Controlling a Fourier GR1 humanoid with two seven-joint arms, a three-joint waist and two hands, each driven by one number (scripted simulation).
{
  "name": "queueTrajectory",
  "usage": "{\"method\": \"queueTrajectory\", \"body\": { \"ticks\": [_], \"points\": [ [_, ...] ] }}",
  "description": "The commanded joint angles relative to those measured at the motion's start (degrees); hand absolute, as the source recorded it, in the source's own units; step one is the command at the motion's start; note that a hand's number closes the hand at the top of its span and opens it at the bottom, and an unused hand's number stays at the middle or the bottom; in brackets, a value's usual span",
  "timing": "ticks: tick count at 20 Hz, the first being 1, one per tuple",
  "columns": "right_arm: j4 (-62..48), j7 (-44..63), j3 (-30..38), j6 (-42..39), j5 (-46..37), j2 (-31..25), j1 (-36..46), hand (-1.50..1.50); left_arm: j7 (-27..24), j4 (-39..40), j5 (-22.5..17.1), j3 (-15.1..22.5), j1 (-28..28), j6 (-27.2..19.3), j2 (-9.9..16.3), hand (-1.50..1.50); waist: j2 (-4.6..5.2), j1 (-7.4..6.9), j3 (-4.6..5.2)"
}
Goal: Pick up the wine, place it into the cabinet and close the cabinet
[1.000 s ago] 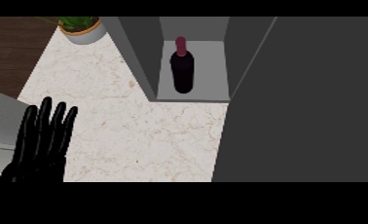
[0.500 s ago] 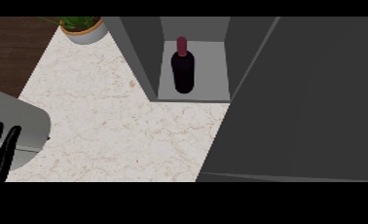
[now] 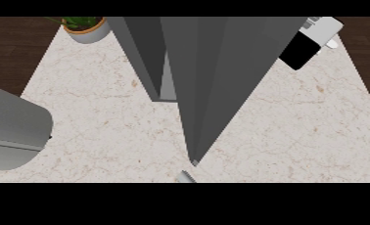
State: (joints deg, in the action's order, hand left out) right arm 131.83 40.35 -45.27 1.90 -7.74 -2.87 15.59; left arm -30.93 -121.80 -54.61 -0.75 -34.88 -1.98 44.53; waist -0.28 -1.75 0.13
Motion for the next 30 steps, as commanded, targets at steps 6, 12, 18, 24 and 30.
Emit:
{"method": "queueTrajectory", "body": {
  "ticks": [6,12,18,24,30],
  "points": [
    [-20.2,1.9,3.7,12.7,2.7,2.8,24.5,1.50,3.8,1.6,-4.4,-7.6,0.3,5.8,0.6,-1.50,0.33,0.26,-0.05],
    [-34.5,-4.6,12.8,13.7,7.8,2.9,34.5,1.50,6.2,-0.3,-6.9,-12.6,-3.5,9.2,-0.5,-1.50,0.39,-0.35,-0.12],
    [-45.3,-12.1,21.2,7.7,8.1,1.9,37.4,1.50,9.1,-2.7,-2.9,-10.5,-4.4,10.0,-3.1,-1.50,0.37,0.40,-0.15],
    [-58.3,-21.0,26.5,4.4,8.3,0.8,39.8,1.50,14.8,-3.3,-4.3,-9.8,0.7,7.6,-2.9,-1.50,0.67,0.60,-0.16],
    [-62.5,-23.1,30.4,1.5,8.7,-1.0,43.4,1.50,15.8,-0.6,0.8,-4.7,5.7,5.6,-5.4,-1.50,0.70,0.84,-0.13]
  ]
}}
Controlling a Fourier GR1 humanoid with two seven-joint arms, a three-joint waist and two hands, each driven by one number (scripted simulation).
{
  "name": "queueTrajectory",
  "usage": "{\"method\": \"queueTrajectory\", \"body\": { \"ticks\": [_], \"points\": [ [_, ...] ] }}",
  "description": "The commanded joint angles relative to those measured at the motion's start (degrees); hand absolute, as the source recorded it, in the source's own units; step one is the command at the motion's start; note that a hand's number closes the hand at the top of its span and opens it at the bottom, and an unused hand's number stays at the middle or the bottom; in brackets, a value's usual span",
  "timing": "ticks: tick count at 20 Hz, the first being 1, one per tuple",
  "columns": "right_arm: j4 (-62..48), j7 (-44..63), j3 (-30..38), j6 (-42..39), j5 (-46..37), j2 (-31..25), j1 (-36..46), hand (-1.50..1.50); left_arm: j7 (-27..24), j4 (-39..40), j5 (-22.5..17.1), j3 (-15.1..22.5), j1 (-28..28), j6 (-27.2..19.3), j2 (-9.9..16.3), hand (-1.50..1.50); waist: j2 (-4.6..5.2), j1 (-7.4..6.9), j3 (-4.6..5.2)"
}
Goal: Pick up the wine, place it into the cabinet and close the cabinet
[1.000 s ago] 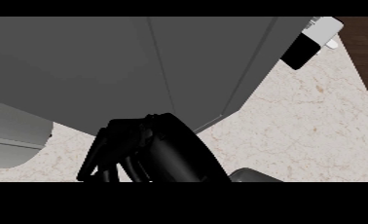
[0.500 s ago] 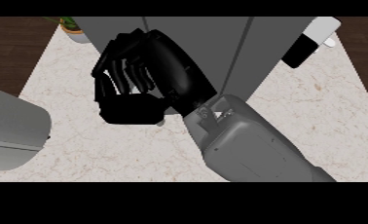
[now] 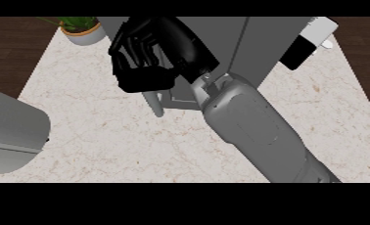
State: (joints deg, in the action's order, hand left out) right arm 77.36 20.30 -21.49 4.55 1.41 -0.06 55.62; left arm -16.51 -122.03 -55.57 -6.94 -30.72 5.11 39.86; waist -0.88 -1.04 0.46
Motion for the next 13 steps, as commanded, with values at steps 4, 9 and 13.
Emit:
{"method": "queueTrajectory", "body": {
  "ticks": [4,9,13],
  "points": [
    [-9.1,-4.9,8.1,-3.0,0.0,-7.3,2.7,1.50,1.4,-0.5,4.3,5.9,5.4,-5.9,-3.5,-1.50,1.64,0.97,-0.47],
    [-11.0,-8.5,8.8,-4.1,0.0,-9.3,2.1,1.50,1.2,1.0,6.3,7.6,6.8,-6.3,-4.3,-1.50,1.85,0.89,-0.43],
    [-11.4,-8.2,8.7,-4.6,0.0,-9.3,4.1,1.50,1.1,2.0,9.3,11.2,9.9,-9.3,-6.6,-1.50,1.87,1.72,-0.40]
  ]
}}
